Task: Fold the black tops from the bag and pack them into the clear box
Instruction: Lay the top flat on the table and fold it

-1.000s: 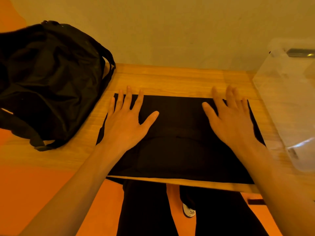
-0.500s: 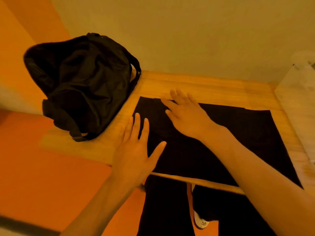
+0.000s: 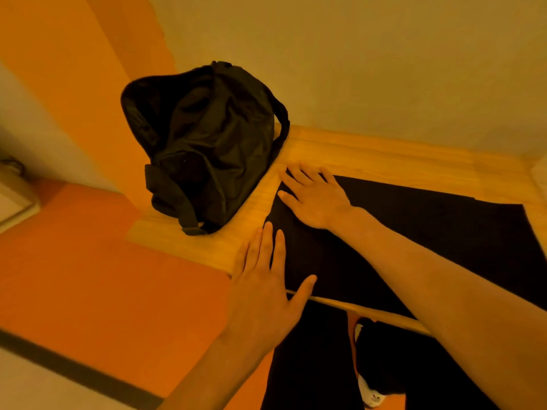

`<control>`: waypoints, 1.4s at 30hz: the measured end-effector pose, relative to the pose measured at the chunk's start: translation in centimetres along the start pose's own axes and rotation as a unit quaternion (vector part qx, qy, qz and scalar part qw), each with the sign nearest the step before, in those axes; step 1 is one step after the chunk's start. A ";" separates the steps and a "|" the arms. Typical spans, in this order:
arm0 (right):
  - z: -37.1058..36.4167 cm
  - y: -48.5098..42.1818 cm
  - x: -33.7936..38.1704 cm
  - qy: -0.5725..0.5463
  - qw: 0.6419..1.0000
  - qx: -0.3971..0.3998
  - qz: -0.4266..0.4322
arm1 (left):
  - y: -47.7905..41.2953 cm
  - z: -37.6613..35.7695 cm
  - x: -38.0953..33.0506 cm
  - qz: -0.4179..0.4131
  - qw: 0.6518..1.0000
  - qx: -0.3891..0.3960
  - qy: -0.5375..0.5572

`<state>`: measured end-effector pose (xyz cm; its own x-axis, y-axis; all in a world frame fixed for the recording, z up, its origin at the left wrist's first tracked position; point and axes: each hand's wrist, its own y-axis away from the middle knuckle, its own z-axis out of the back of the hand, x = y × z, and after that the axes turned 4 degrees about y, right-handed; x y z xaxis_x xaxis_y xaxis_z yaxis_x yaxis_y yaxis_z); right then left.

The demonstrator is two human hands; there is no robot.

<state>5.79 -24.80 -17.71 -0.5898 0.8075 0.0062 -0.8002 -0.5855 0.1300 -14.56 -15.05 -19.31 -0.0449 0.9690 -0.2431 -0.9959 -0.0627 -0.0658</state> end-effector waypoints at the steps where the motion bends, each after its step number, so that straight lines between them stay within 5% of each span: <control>1: 0.0 -0.1 0.0 0.001 1.000 0.004 0.000 | 0.0 0.0 0.0 0.000 1.000 0.002 -0.002; 8: 1.2 4.2 -0.8 -0.037 0.998 -0.058 -0.009 | 0.5 1.0 -0.6 0.021 0.999 0.027 -0.007; 13: -0.5 14.6 -7.0 -0.032 0.985 -0.062 -0.158 | -1.8 2.2 -3.3 -0.012 0.999 -0.039 0.021; 17: -1.1 22.7 -11.1 -0.020 0.954 -0.034 -0.298 | -5.6 2.5 -9.8 -0.130 0.989 0.014 0.062; 21: -3.1 28.3 -10.2 -0.027 0.935 -0.063 -0.348 | -10.8 0.0 -18.1 -0.272 0.938 0.183 0.114; 26: -4.8 31.0 -10.3 -0.044 0.925 -0.074 -0.370 | -15.9 -3.7 -25.3 -0.379 0.903 0.204 -0.015; 31: -5.4 31.8 -10.4 -0.030 0.930 -0.066 -0.359 | -16.4 -5.9 -25.9 -0.387 0.905 0.163 -0.072; 36: -5.6 33.0 -10.0 -0.035 0.933 -0.074 -0.350 | -13.9 -3.8 -25.2 -0.382 0.916 0.125 0.018; 42: -4.3 33.0 -9.4 -0.018 0.953 -0.105 -0.283 | -6.9 0.0 -13.0 -0.264 0.963 0.050 -0.028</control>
<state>-15.55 -52.00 -17.79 -0.0556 0.9981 0.0279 -0.9955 -0.0533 -0.0783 -7.07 -27.22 -15.71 0.4691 0.8706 -0.1481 -0.8831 0.4635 -0.0722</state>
